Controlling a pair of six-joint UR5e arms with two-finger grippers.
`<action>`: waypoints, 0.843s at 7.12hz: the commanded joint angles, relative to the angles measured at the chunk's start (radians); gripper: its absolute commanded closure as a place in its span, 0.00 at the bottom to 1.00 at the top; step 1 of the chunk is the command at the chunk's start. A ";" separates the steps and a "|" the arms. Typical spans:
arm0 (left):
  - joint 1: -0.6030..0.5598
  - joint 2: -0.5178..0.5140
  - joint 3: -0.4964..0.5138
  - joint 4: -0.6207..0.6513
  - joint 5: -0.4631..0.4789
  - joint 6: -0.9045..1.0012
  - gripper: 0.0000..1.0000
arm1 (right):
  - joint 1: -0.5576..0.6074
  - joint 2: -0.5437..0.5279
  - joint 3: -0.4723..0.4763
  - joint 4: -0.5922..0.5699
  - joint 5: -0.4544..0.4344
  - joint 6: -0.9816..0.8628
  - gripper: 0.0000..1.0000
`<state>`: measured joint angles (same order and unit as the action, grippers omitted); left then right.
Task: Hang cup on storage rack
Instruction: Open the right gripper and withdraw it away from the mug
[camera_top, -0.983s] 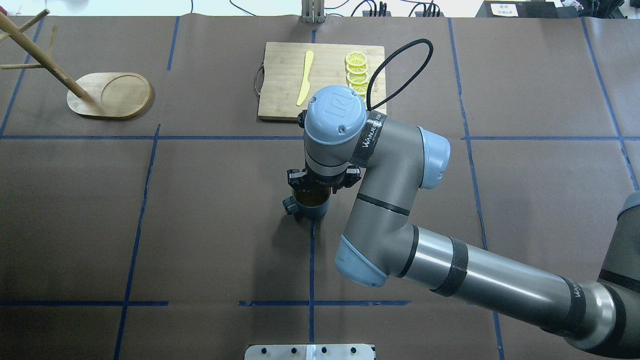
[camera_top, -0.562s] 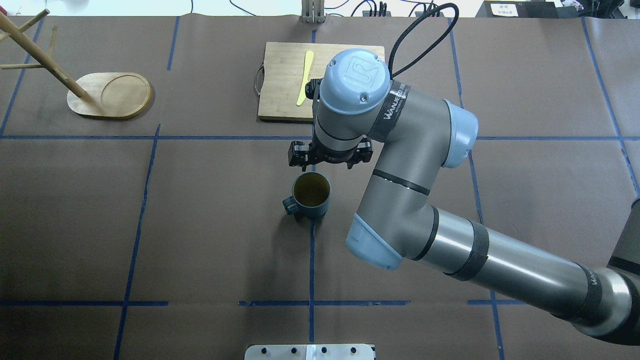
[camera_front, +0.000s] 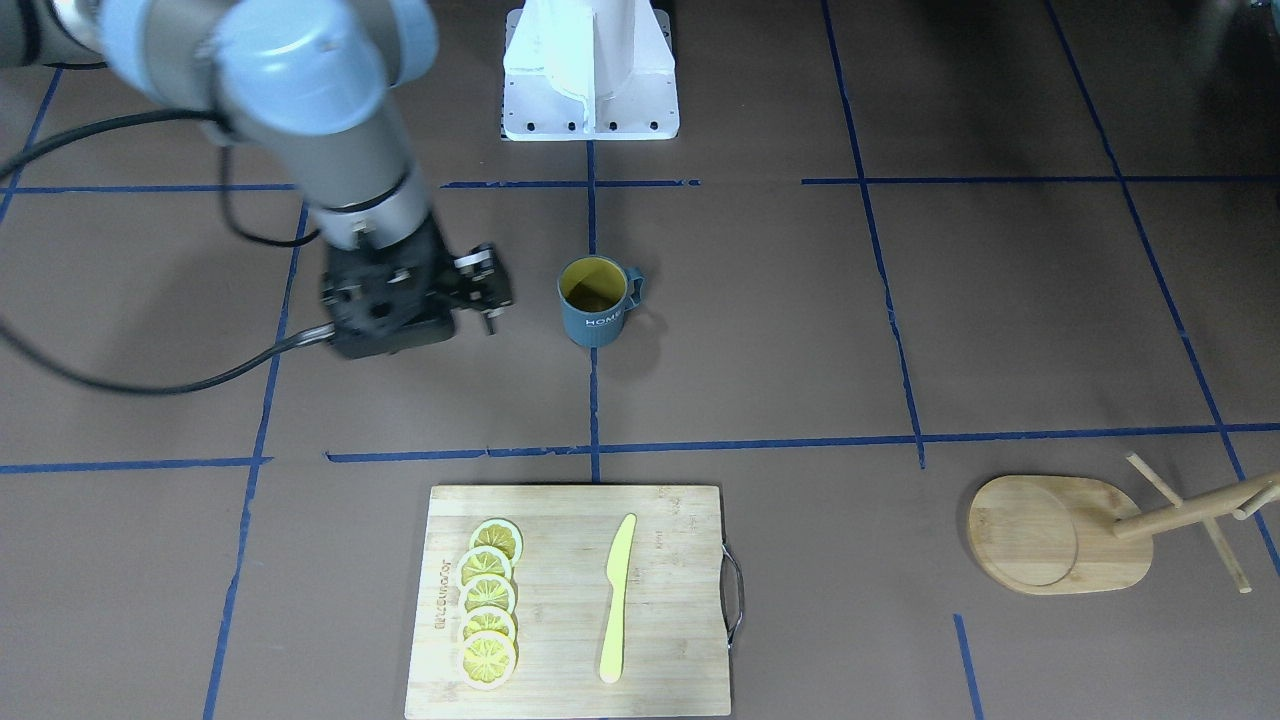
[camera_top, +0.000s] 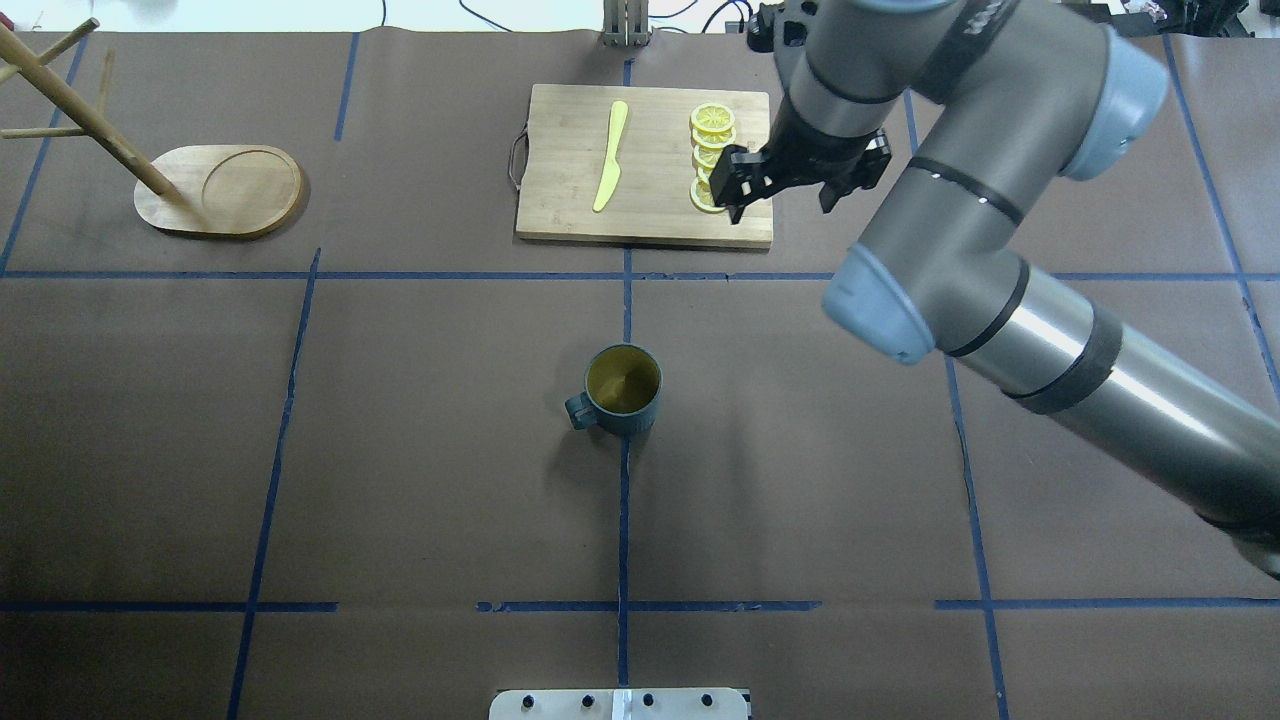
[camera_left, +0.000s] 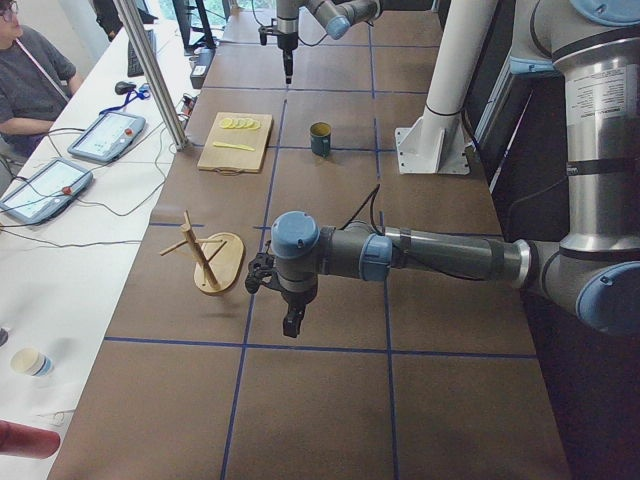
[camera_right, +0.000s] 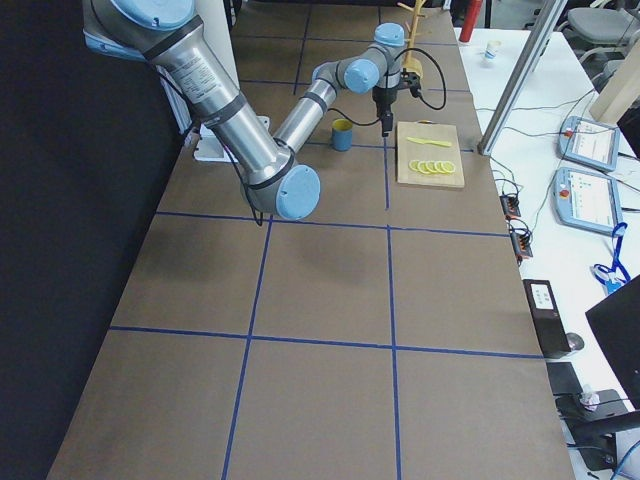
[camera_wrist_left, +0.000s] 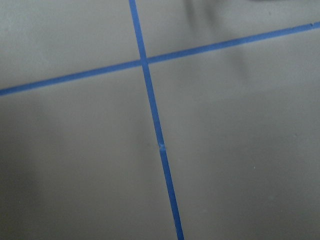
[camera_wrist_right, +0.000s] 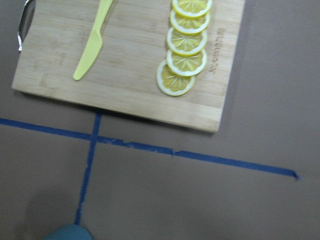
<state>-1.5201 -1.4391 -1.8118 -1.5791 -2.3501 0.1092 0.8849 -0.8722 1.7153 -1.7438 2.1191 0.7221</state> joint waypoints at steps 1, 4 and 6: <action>0.004 -0.043 0.011 -0.010 -0.011 -0.002 0.00 | 0.174 -0.196 0.059 0.003 0.071 -0.334 0.00; 0.006 -0.047 -0.019 -0.015 -0.027 0.001 0.00 | 0.342 -0.438 0.070 0.007 0.125 -0.590 0.00; 0.011 -0.049 -0.035 -0.214 -0.092 0.003 0.00 | 0.461 -0.647 0.093 0.007 0.119 -0.845 0.00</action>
<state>-1.5130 -1.4859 -1.8405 -1.6706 -2.4097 0.1118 1.2624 -1.3984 1.7997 -1.7362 2.2372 0.0329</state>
